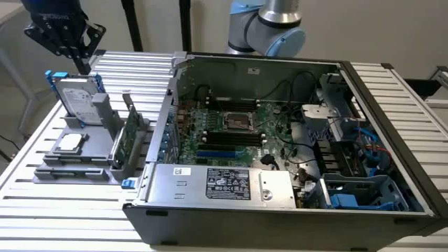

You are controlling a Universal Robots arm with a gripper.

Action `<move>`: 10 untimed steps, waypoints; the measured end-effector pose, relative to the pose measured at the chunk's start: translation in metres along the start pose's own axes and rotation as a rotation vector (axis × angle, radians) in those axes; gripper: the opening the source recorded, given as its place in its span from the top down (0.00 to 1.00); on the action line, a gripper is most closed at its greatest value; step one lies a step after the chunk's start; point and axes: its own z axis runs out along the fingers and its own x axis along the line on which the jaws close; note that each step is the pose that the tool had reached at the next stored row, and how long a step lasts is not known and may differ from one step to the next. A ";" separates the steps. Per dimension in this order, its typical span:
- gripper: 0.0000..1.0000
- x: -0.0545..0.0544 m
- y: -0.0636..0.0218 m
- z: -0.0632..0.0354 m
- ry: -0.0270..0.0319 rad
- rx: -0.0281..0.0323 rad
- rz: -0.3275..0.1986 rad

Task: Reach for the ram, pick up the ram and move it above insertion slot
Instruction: 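Reach for the ram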

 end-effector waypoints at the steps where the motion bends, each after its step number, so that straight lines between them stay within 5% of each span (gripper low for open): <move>1: 0.89 0.000 0.0000 -0.0001 0.0000 0.0000 0.000; 10: 0.89 0.000 0.0000 -0.0005 0.0000 0.0000 0.000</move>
